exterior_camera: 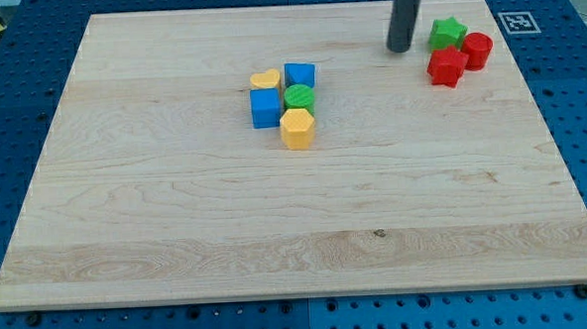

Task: Push the red star to the right center of the board

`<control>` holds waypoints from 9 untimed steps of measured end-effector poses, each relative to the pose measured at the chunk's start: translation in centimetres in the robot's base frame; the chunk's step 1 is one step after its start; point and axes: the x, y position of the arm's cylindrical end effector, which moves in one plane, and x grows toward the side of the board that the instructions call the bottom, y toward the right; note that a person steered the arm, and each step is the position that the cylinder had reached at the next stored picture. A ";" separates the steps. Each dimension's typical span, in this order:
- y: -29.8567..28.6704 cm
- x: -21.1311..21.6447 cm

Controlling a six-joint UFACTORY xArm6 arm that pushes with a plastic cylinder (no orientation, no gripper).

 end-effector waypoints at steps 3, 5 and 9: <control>1.5 2.8; 4.1 2.8; 7.4 6.7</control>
